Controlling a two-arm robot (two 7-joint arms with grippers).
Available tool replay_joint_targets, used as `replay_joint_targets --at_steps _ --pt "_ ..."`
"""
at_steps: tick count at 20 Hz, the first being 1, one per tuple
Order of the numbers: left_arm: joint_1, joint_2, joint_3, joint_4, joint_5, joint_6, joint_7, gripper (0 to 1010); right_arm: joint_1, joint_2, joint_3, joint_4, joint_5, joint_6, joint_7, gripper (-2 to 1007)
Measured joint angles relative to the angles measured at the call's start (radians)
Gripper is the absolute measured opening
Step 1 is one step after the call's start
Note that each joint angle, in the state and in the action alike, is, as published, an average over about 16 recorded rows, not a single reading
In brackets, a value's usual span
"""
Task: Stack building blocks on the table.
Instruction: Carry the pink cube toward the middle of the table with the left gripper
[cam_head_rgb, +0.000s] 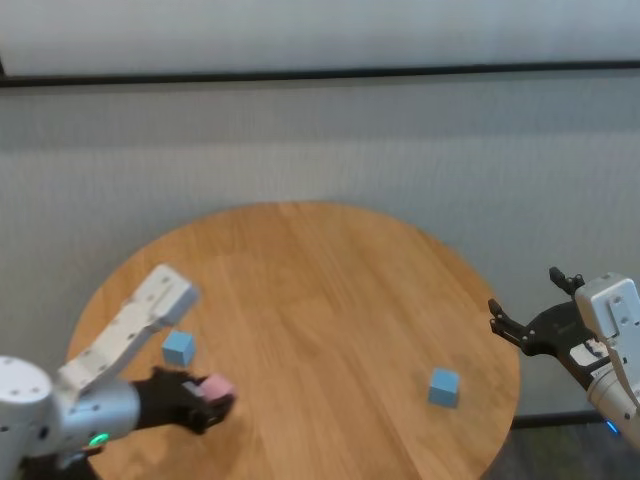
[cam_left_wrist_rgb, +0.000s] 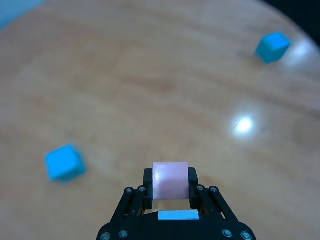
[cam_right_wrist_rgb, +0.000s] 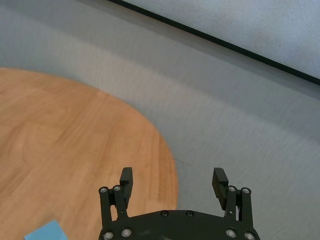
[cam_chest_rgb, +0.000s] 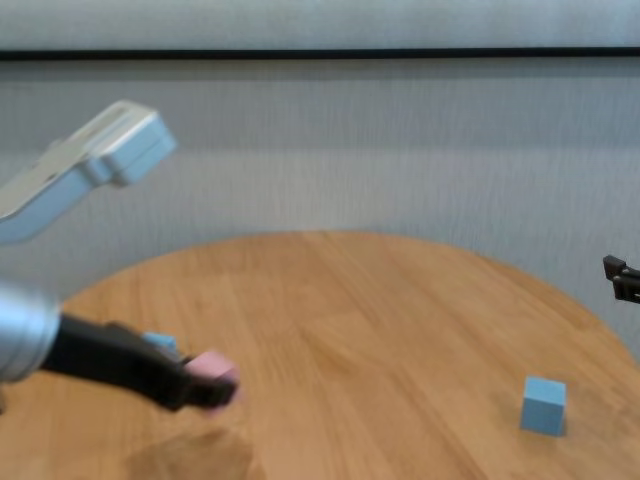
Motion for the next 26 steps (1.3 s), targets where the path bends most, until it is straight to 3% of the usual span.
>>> replay_joint_targets --at_steps 11,20,26 --pt "-0.109 -0.071 0.102 0.084 0.085 -0.089 -0.113 399 0.0 0.0 0.0 0.0 0.0 0.0 0.0 1001" --pt "-0.154 -0.116 0.16 0.171 0.136 -0.114 -0.175 399 0.0 0.0 0.0 0.0 0.0 0.0 0.0 1001" --pt "-0.173 -0.142 0.178 0.214 0.15 -0.124 -0.199 399 0.0 0.0 0.0 0.0 0.0 0.0 0.0 1001"
